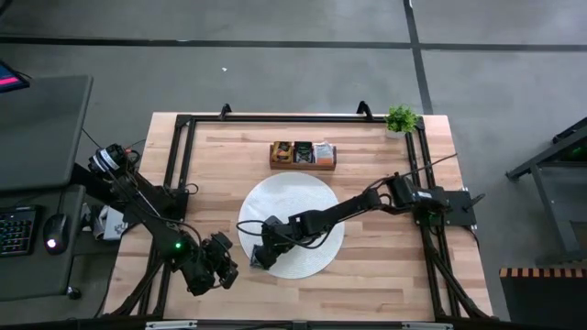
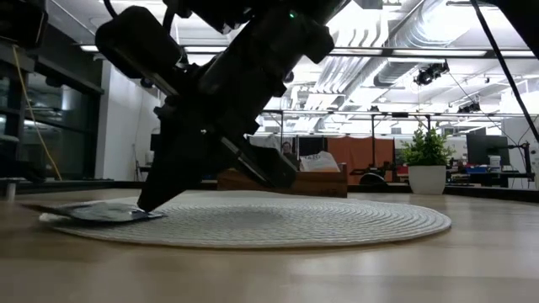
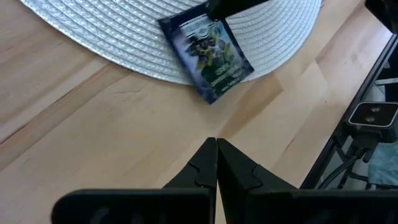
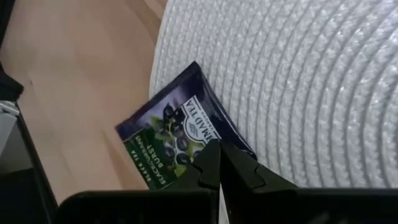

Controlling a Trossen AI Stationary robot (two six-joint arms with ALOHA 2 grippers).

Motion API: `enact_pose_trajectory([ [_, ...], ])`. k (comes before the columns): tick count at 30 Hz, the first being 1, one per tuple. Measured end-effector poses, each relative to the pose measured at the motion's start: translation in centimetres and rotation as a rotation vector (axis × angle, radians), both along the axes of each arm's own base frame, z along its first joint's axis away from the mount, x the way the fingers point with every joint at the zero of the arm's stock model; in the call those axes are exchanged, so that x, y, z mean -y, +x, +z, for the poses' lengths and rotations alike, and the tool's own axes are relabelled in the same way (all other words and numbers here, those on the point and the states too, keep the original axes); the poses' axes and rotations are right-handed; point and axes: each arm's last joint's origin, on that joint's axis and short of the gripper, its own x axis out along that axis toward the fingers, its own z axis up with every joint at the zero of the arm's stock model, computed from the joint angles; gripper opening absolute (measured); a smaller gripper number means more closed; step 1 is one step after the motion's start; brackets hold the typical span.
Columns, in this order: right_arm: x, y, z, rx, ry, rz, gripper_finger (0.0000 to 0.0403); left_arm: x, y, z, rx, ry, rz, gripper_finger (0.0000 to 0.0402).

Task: Pick & Place Tea
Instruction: Put the black tea bag into the middle section of the wooden organizer

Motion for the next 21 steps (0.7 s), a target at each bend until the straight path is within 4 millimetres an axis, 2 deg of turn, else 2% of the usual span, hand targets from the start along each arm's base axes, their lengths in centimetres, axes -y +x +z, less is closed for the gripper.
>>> enact_pose_trajectory([
  [7, 0.1, -0.1, -0.1, -0.017, -0.005, -0.002, 0.0000, 0.0, 0.0, 0.0, 0.000, -0.002, 0.000, 0.0001],
  [16, 0.0, 0.0, -1.7, -0.060, 0.025, -0.004, 0.0000, 0.1, 0.1, 0.0, 0.008, 0.004, -0.018, 0.0001],
  [21, 0.0, 0.0, -1.8, -0.067, 0.031, -0.005, 0.0000, 0.1, 0.1, 0.1, 0.016, 0.015, -0.041, 0.0001],
])
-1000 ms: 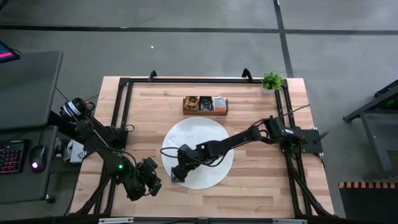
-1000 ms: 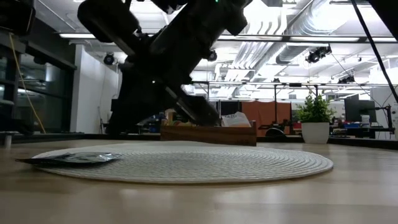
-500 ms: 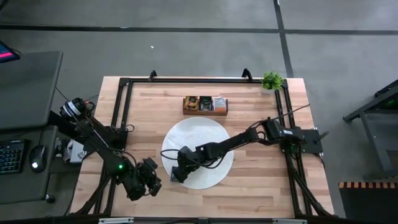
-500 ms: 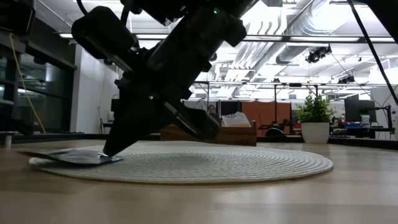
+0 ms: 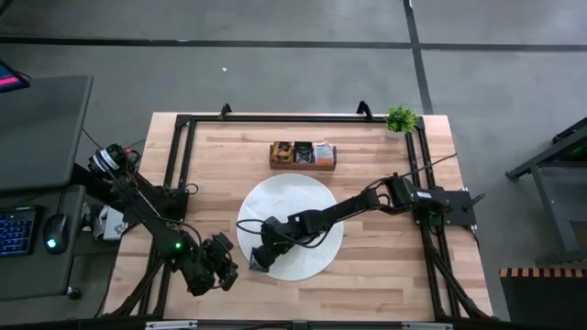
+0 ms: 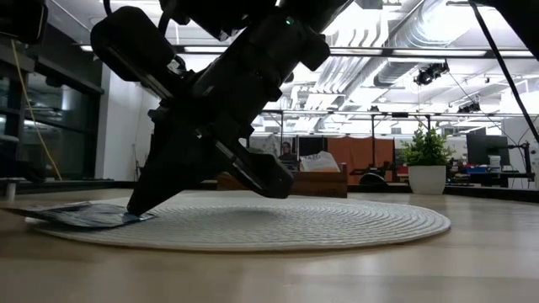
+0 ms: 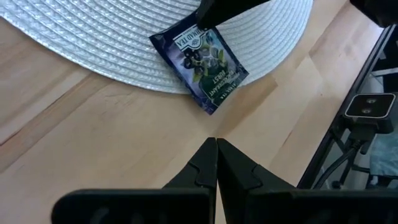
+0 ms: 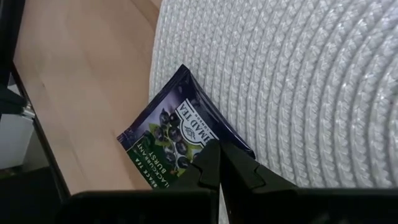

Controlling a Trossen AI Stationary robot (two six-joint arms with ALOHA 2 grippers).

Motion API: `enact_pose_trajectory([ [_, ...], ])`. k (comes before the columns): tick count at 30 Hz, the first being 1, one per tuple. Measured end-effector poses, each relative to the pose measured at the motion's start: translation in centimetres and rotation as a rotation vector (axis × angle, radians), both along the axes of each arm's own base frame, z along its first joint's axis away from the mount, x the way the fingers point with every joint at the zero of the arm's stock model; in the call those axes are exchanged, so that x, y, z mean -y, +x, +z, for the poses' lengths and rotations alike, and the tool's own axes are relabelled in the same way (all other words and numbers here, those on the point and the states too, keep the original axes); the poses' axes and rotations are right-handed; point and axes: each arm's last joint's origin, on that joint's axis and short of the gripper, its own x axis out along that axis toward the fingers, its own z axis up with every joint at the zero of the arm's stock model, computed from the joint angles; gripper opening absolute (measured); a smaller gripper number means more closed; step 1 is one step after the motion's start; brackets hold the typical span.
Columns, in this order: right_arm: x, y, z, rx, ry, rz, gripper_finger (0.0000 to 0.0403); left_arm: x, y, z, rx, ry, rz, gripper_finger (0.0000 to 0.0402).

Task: Pick & Place Tea
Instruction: Put the black tea bag into the middle section of the wooden organizer

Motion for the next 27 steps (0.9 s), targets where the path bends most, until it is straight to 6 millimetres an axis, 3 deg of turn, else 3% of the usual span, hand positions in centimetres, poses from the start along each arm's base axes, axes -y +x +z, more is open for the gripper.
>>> enact_pose_trajectory([
  [9, 0.1, 0.0, -0.2, -0.009, -0.004, 0.002, 0.0000, 0.2, 0.1, 0.1, 0.011, -0.028, -0.006, 0.0021],
  [14, 0.1, 0.0, -0.2, -0.007, -0.005, 0.001, 0.0000, 0.5, 0.4, 0.1, 0.031, -0.049, 0.001, 0.0092],
  [21, 0.0, -0.1, -0.2, -0.003, -0.009, 0.000, 0.0000, 0.9, 0.6, -1.6, -0.048, -0.137, 0.159, 0.0198],
  [27, -0.1, -0.1, -0.2, 0.001, -0.014, 0.002, 0.0000, 1.2, 1.2, -2.9, -0.085, -0.174, 0.221, 0.0236],
])
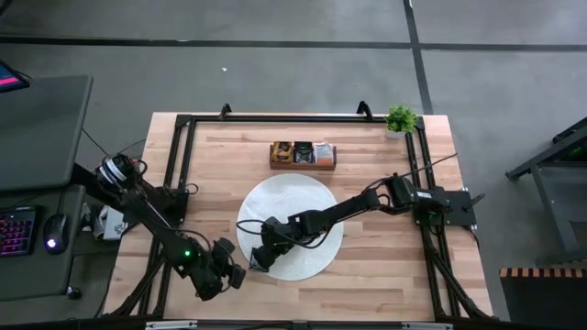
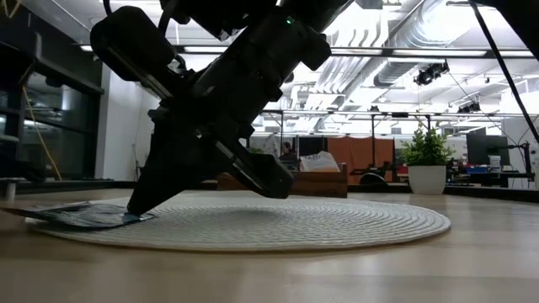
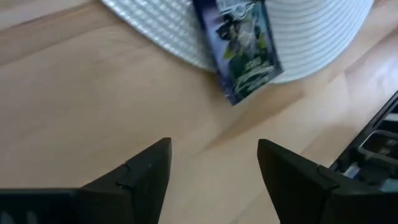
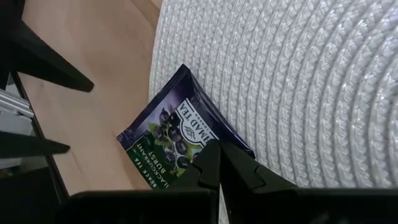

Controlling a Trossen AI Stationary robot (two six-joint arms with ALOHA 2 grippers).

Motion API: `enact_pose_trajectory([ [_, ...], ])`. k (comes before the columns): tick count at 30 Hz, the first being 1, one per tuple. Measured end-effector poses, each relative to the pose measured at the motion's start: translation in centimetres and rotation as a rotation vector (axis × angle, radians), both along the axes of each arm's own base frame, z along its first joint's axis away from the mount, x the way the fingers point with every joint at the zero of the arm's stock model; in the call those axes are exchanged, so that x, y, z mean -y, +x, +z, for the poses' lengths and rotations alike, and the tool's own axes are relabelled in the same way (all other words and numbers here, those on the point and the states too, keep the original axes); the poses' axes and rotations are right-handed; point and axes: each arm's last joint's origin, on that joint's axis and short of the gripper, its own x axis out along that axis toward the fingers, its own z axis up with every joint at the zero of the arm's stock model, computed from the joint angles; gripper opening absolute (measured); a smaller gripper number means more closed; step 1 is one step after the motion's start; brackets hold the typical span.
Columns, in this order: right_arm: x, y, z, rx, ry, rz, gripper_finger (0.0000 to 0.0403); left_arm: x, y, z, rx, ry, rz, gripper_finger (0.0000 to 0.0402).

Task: Pick & Place Tea
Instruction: Put the black tea bag into the middle section of the wooden organizer

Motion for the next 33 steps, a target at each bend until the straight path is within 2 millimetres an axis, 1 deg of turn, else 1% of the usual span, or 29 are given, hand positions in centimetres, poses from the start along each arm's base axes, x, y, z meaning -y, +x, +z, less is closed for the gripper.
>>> enact_pose_trajectory([
  [3, 0.0, 0.0, 0.0, 0.006, 0.001, 0.000, 0.0000, -0.1, 0.4, -0.6, 0.036, -0.030, 0.039, 0.0238],
  [7, -0.2, 0.1, 0.0, 0.018, 0.002, 0.002, 0.0000, -1.2, 0.6, -2.2, 0.129, -0.117, 0.099, 0.0238],
  [11, -0.4, 0.0, 0.0, 0.021, -0.004, 0.011, 0.0000, -2.3, -0.2, -3.7, 0.166, -0.190, 0.199, 0.0238],
  [14, -0.5, 0.0, 0.0, 0.024, -0.010, 0.022, 0.0000, -2.5, -0.8, -4.2, 0.183, -0.227, 0.202, 0.0238],
  [24, -0.5, 0.0, 0.0, 0.026, -0.013, 0.025, 0.0000, -2.5, -0.7, -4.2, 0.222, -0.262, 0.237, 0.0238],
  [29, -0.3, 0.1, 0.1, 0.031, -0.012, 0.025, 0.0000, -2.3, -0.5, -3.9, 0.251, -0.288, 0.223, 0.0238],
  [33, -0.3, 0.2, 0.1, 0.041, -0.010, 0.023, 0.0000, -2.7, 0.0, -3.9, 0.245, -0.294, 0.223, 0.0238],
])
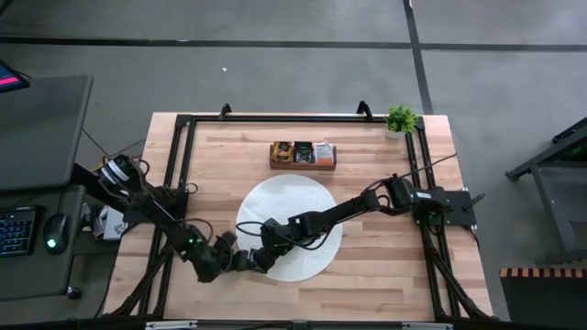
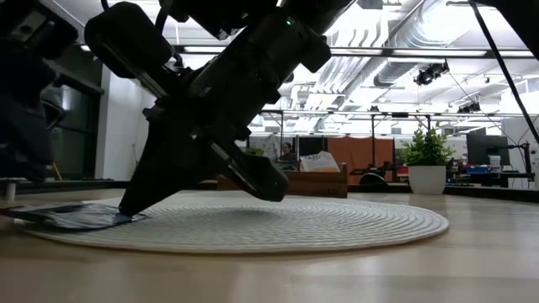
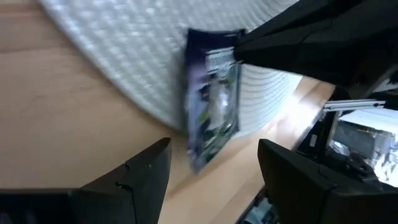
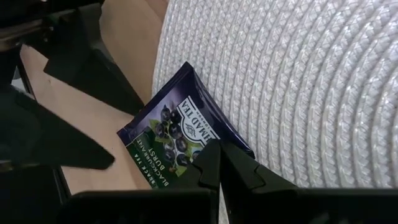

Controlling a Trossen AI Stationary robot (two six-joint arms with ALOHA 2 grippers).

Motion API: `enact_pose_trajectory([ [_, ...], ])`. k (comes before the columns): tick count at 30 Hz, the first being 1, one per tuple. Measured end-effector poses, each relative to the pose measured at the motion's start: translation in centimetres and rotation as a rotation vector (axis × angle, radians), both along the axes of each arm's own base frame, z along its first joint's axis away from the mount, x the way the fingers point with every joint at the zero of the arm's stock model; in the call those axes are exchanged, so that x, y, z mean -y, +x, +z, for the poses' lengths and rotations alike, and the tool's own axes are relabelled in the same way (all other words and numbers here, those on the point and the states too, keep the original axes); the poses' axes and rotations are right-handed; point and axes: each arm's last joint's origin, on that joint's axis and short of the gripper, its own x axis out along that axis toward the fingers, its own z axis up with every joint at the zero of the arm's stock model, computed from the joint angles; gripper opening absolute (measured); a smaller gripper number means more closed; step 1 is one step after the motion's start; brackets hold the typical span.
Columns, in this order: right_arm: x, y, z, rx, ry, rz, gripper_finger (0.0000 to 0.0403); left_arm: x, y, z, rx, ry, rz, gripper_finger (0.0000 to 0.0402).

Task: Pick & Place Tea
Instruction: Put the black tea bag into the middle section of the wooden organizer

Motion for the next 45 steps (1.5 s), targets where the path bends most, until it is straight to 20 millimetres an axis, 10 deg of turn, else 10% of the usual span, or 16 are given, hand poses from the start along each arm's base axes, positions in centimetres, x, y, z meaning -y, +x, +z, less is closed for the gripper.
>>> enact_pose_trajectory([
  [13, 0.0, 0.0, 0.3, 0.011, -0.010, 0.005, 0.0000, -0.5, 1.5, 0.2, -0.018, -0.001, -0.087, 0.0227],
  [26, 0.2, 0.0, 0.7, 0.016, -0.026, 0.000, 0.0000, -0.6, 1.4, 0.0, -0.031, 0.061, -0.132, 0.0010],
  [45, 0.0, 0.2, 1.1, 0.057, -0.012, 0.034, 0.0000, -0.6, 1.4, 0.1, -0.009, 0.134, -0.184, 0.0000],
])
